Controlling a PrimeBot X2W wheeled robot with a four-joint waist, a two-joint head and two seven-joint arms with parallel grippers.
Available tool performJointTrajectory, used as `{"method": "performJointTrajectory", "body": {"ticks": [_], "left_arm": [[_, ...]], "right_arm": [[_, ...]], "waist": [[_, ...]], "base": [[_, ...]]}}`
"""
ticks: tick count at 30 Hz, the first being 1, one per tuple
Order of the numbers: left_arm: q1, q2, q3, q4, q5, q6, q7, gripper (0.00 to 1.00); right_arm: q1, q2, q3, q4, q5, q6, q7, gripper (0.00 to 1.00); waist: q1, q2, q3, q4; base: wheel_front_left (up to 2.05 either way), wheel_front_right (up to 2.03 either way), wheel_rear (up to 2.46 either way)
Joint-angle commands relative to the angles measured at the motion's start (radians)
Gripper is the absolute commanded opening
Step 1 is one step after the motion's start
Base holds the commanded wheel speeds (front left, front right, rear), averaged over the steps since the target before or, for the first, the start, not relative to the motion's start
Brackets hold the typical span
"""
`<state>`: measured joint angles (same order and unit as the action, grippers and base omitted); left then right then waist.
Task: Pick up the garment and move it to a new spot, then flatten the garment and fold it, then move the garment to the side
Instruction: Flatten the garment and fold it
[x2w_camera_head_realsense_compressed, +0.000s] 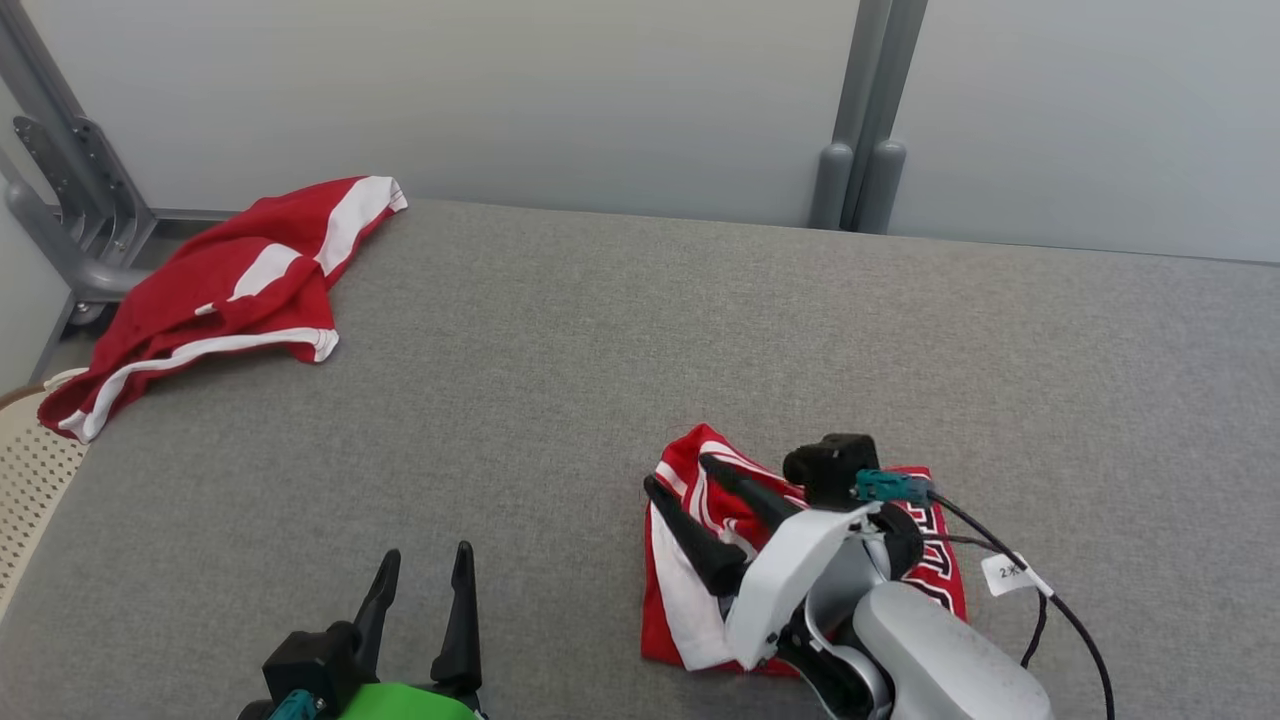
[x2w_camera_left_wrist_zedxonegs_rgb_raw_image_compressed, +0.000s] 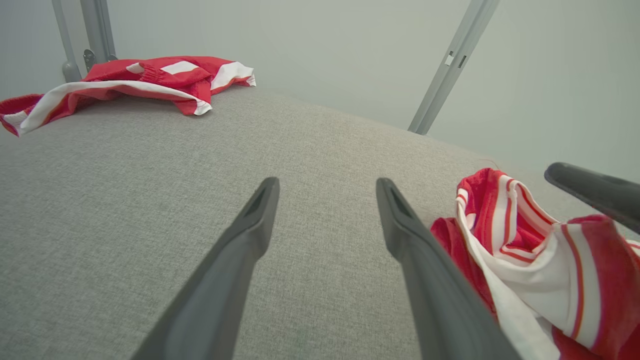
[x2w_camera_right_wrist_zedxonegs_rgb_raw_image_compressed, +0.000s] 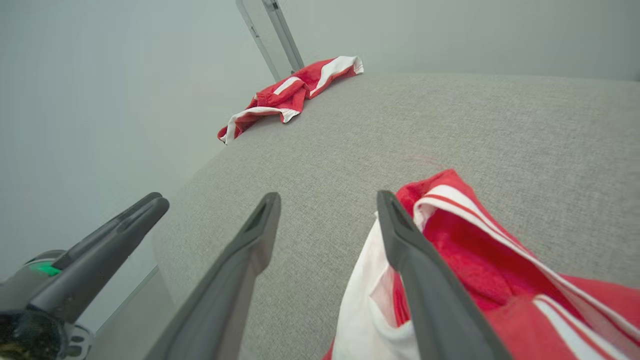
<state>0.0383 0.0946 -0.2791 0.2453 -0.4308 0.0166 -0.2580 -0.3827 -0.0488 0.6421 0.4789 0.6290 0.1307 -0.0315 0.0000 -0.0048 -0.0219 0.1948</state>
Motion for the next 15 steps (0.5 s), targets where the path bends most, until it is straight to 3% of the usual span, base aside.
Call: {"method": "performJointTrajectory", "body": {"ticks": [1, 5, 15], "left_arm": [[-0.004, 0.003, 0.004, -0.002, -0.002, 0.000, -0.007, 1.00], [0.000, 0.007, 0.005, -0.011, 0.003, 0.007, -0.007, 1.00], [0.007, 0.024, 0.003, -0.047, 0.012, 0.020, -0.002, 1.00]], "right_arm": [[-0.009, -0.004, -0.015, -0.014, -0.003, 0.000, -0.019, 1.00], [0.013, -0.004, -0.092, -0.042, -0.045, 0.000, -0.055, 1.00], [0.135, -0.003, -0.424, -0.135, -0.221, 0.000, -0.050, 1.00]], "waist": [[0.0000, 0.0048, -0.001, -0.006], [0.0000, 0.0048, -0.004, -0.024], [0.0000, 0.0048, -0.010, -0.072]], "base": [[0.00, 0.00, 0.00], [0.00, 0.00, 0.00], [0.00, 0.00, 0.00]]}}
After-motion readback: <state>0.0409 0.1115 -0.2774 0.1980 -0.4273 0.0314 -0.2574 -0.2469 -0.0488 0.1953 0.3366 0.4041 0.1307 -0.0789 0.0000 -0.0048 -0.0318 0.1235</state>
